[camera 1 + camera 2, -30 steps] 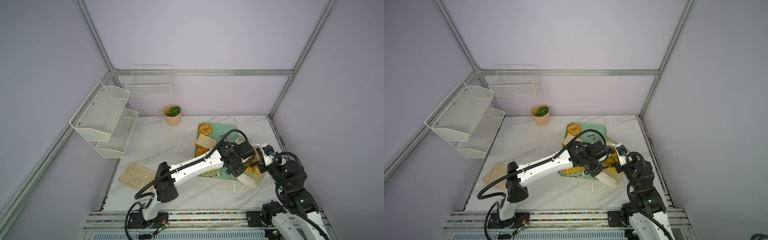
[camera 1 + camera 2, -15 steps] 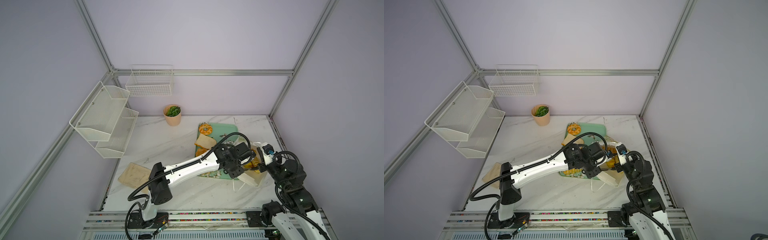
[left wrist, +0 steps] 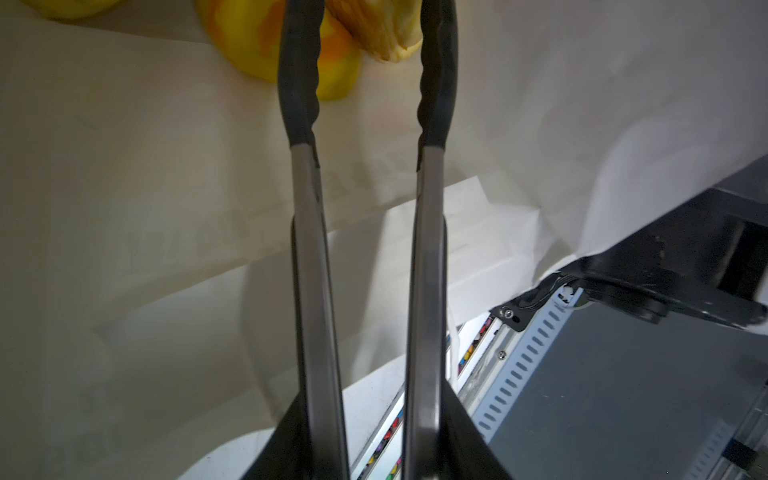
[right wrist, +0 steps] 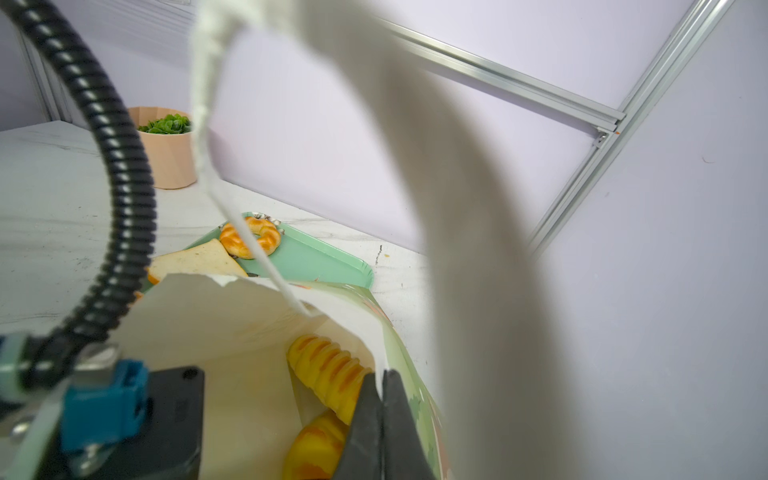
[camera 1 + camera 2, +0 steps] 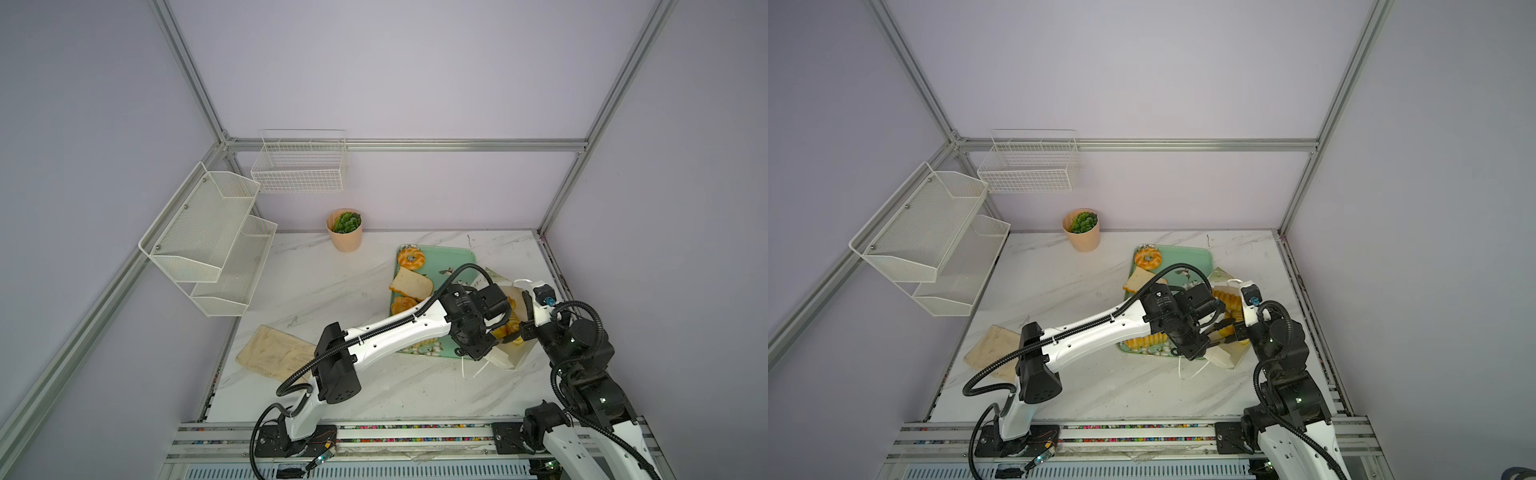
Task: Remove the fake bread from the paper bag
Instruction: 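Close the left tongs on a ridged yellow pastry inside the bag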
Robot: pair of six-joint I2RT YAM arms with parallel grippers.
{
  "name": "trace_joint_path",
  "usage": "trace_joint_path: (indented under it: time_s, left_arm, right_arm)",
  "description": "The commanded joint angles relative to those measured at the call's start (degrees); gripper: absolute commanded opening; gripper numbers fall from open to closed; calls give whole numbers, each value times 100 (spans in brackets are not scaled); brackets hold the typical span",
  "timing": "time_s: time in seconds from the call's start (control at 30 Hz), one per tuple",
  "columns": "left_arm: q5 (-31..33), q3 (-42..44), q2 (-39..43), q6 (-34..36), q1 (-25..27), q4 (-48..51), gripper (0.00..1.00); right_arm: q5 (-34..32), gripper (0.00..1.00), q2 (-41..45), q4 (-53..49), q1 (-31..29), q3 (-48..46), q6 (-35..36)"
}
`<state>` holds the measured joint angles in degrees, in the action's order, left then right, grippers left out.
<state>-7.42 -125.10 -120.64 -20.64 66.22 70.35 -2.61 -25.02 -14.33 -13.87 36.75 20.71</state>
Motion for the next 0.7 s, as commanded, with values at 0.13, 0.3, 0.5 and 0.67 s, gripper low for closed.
trace_joint_path:
  time_s: [0.13,0.3,0.5,0.67]
  left_arm:
    - [-1074,-1047,-389,-934,-153,53,38]
    - [-1097,-1236,-712,-1261,-177,32,38]
    - [-1054,-1467,-983,-1387,-213,-34,38]
    - [-919,-1419,-894,-1351,-284,-37,36]
  right_arm:
    - [-174,0,23,237,-1,157,-289]
    - [-134,0,-21,255,5,151,-306]
    - [-112,0,-56,294,1,122,-304]
    - [-167,0,-66,273,2,120,-261]
